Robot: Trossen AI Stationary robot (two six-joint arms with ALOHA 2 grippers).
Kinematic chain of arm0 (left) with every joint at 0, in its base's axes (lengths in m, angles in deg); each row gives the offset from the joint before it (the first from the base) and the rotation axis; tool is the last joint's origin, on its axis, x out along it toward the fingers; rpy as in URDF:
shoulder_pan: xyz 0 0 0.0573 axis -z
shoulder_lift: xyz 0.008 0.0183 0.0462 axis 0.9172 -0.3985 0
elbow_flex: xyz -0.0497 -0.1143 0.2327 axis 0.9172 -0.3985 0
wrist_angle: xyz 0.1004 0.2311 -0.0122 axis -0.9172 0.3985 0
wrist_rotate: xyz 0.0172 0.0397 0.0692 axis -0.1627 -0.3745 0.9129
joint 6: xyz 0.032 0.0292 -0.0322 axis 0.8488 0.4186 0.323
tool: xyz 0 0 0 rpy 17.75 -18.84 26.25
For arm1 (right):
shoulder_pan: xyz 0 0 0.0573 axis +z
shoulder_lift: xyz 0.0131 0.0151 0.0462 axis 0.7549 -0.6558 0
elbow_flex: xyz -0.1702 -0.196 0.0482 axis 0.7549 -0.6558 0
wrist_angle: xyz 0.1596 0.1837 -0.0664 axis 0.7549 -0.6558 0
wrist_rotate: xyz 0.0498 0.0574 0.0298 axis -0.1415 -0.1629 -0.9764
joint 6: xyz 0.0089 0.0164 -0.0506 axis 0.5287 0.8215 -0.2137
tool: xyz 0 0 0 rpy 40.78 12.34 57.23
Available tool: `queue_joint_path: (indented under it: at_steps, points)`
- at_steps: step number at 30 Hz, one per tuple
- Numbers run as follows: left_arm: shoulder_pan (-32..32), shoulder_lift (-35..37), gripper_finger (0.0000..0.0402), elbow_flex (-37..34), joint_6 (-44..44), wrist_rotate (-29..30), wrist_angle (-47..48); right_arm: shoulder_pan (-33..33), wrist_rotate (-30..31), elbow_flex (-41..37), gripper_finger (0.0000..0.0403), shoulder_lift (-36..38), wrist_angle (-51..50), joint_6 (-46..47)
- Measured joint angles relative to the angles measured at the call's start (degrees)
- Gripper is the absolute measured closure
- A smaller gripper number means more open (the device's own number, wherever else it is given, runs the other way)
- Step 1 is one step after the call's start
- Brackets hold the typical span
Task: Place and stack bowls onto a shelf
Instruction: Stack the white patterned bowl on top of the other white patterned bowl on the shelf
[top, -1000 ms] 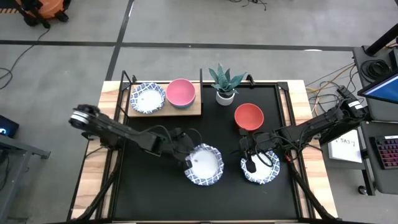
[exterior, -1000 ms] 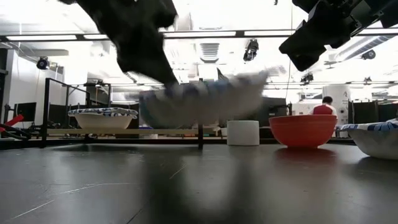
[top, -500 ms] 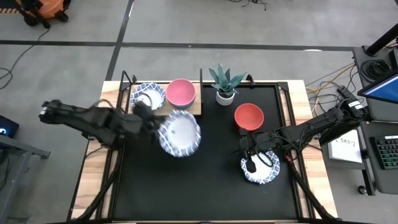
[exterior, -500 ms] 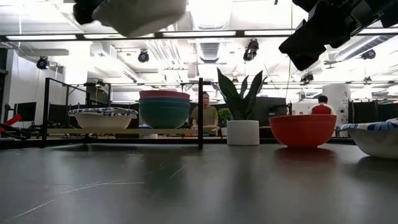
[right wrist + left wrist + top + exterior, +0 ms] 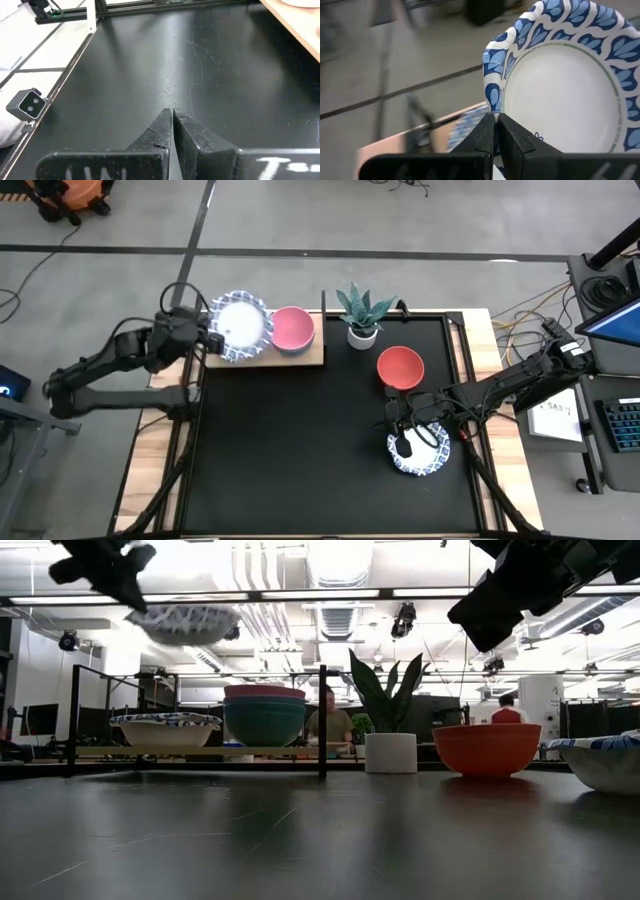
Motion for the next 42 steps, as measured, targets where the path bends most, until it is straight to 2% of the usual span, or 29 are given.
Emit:
queue_joint_path:
  at_steps: [6, 10, 18, 22, 30, 36, 38, 42]
  points:
    - [-12.88, -3.84, 0.0401, -0.02, 4.78, -0.87, 4.10, 0.00, 0.02, 0.00, 0.0394, 0.00, 0.00, 0.05]
    - [-16.59, -7.38, 0.0401, -0.06, 8.17, -7.02, 3.87, 0.01, 0.00, 0.00, 0.0394, 0.00, -0.01, 0.13]
    - [-17.14, -13.62, 0.0401, -0.07, 9.64, -7.59, 3.68, 0.00, 0.00, 0.00, 0.0394, 0.00, 0.01, 0.59]
    - [-17.14, -15.96, 0.0396, -0.07, 9.87, -4.92, 3.62, 0.01, 0.00, 0.00, 0.0394, 0.00, -0.01, 0.70]
    - [-17.62, -18.88, 0.0333, -0.07, 11.16, -4.63, 1.77, 0.00, 0.00, 0.00, 0.0394, 0.00, 0.01, 0.61]
    - [-17.61, -18.36, 0.0281, 0.02, 12.23, -5.09, 1.74, 0.02, -0.02, -0.05, 0.0394, -0.01, -0.03, 2.08]
    - [-17.10, -17.47, 0.0272, 0.04, 11.92, -9.61, 1.93, 0.04, -0.02, -0.11, 0.0394, 0.00, -0.01, 2.49]
    - [-14.46, -15.76, 0.0268, -0.66, 9.46, -27.19, 1.56, 0.04, -0.01, -0.28, 0.0394, 0.00, -0.01, 2.61]
